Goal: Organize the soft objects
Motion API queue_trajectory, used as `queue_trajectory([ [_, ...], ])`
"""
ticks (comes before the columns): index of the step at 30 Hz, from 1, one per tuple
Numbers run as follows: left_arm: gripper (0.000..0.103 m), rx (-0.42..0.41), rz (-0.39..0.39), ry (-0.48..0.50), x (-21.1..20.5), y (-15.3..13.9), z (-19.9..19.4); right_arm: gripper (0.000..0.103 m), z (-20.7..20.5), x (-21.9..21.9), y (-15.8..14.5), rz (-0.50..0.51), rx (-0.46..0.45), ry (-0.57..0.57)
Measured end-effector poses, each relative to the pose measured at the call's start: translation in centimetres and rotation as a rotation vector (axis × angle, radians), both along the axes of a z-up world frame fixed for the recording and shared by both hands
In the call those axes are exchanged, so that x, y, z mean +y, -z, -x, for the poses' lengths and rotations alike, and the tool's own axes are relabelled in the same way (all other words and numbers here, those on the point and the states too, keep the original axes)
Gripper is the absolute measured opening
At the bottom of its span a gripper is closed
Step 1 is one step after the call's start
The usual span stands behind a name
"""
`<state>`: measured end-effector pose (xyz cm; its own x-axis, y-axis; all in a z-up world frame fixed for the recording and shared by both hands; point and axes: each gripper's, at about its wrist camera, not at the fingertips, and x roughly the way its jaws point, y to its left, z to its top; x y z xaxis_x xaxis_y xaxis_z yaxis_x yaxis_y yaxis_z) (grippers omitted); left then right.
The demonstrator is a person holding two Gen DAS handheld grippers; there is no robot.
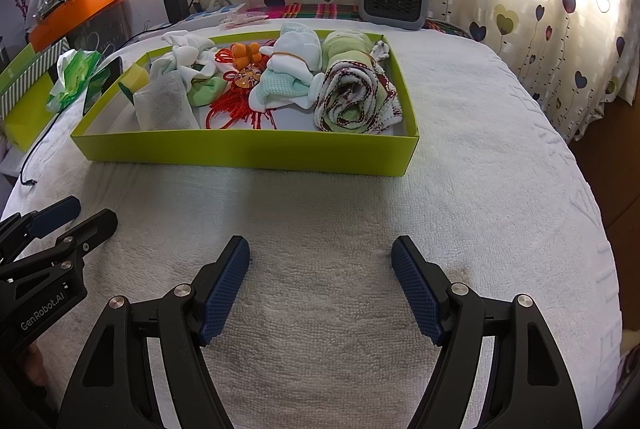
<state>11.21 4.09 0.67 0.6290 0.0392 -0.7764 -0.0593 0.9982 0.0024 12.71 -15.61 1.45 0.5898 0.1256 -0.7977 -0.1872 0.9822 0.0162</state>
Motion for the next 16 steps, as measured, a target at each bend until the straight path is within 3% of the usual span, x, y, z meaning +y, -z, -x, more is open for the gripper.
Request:
queue_trajectory([
  [16, 0.056, 0.000, 0.000, 0.000, 0.04, -0.01, -0.01, 0.074, 0.01, 0.02, 0.01, 0.000, 0.000, 0.000],
])
